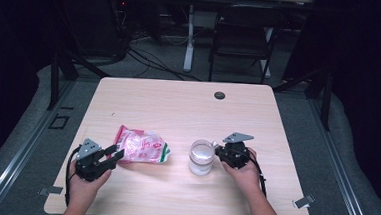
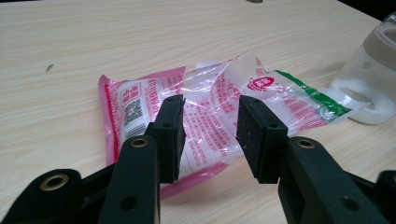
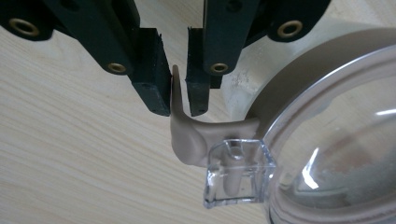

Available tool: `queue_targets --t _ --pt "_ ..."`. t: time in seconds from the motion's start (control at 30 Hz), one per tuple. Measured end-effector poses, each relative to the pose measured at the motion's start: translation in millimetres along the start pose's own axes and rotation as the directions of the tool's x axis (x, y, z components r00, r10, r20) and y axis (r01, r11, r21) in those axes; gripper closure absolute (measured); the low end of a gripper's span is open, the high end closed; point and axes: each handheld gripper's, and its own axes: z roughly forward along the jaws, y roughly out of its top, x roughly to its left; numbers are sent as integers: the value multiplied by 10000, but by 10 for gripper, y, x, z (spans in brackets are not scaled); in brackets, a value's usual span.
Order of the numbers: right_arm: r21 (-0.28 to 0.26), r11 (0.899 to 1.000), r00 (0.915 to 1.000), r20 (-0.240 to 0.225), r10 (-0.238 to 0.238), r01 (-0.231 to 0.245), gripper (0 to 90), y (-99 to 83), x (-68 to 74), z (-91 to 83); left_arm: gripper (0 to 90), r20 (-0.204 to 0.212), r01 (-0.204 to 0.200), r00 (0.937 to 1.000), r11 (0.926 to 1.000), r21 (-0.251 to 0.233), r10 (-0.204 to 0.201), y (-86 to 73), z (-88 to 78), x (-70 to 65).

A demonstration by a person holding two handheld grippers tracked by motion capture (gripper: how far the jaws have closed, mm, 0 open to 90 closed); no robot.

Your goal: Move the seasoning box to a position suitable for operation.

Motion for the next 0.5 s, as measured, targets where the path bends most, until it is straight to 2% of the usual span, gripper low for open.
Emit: queue_targets --t 0.2,0.5 --pt "138 9997 9997 -135 179 -177 818 4 -35 68 620 -96 47 9999 10000 -63 -47 -18 -32 7" --pt "345 9992 9995 205 -224 217 842 12 13 61 624 32 -48 10000 10000 -79 49 -1 -1 -24"
